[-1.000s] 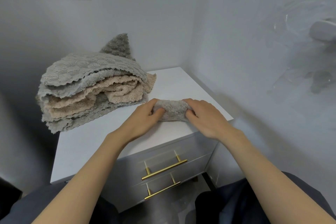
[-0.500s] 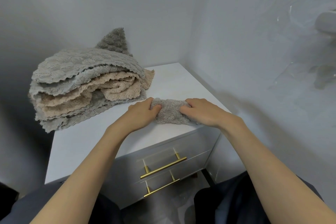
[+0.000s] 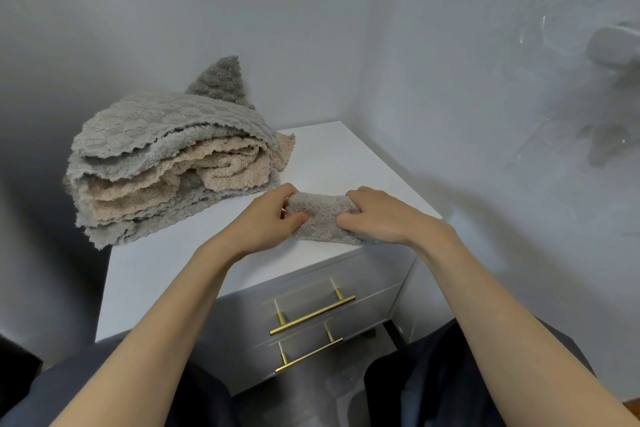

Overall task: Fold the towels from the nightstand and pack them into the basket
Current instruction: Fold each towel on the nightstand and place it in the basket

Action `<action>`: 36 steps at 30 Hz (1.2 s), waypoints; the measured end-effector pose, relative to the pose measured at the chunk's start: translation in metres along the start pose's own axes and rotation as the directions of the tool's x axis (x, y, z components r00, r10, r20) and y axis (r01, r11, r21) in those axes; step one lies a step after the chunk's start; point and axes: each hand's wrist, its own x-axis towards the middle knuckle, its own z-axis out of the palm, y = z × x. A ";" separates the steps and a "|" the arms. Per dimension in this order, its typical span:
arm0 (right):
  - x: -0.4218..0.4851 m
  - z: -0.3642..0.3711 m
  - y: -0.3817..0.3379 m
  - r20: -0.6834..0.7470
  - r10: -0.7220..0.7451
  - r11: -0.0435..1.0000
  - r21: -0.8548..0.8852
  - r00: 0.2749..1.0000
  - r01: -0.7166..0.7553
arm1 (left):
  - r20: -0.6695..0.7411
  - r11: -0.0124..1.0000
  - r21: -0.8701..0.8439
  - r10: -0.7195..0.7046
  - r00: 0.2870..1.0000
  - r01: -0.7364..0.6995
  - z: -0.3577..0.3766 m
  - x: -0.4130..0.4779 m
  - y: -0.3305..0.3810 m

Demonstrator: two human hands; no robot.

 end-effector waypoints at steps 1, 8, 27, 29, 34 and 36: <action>-0.002 0.001 0.000 -0.014 -0.001 1.000 0.021 1.000 0.001 | -0.003 0.998 -0.058 0.003 1.000 -0.003 0.001 -0.002 0.002; -0.018 0.001 0.000 -0.095 0.026 0.985 0.171 0.995 -0.010 | -0.056 0.920 -0.390 -0.060 0.997 0.034 0.008 -0.012 0.017; -0.152 -0.061 0.008 -0.125 0.115 0.849 0.528 0.986 -0.032 | 0.054 0.860 -0.484 0.218 0.975 -0.165 0.012 -0.045 0.137; -0.172 -0.058 0.019 -0.153 0.161 0.830 0.556 0.975 -0.050 | 0.093 0.844 -0.517 0.220 0.971 -0.142 0.024 -0.048 0.149; -0.229 -0.037 0.053 -0.139 0.224 0.817 0.566 0.965 -0.108 | 0.233 0.838 -0.544 0.206 0.950 -0.048 0.071 -0.063 0.167; -0.252 -0.024 0.069 -0.116 0.247 0.824 0.547 0.962 -0.146 | 0.294 0.846 -0.533 0.194 0.936 -0.008 0.095 -0.069 0.172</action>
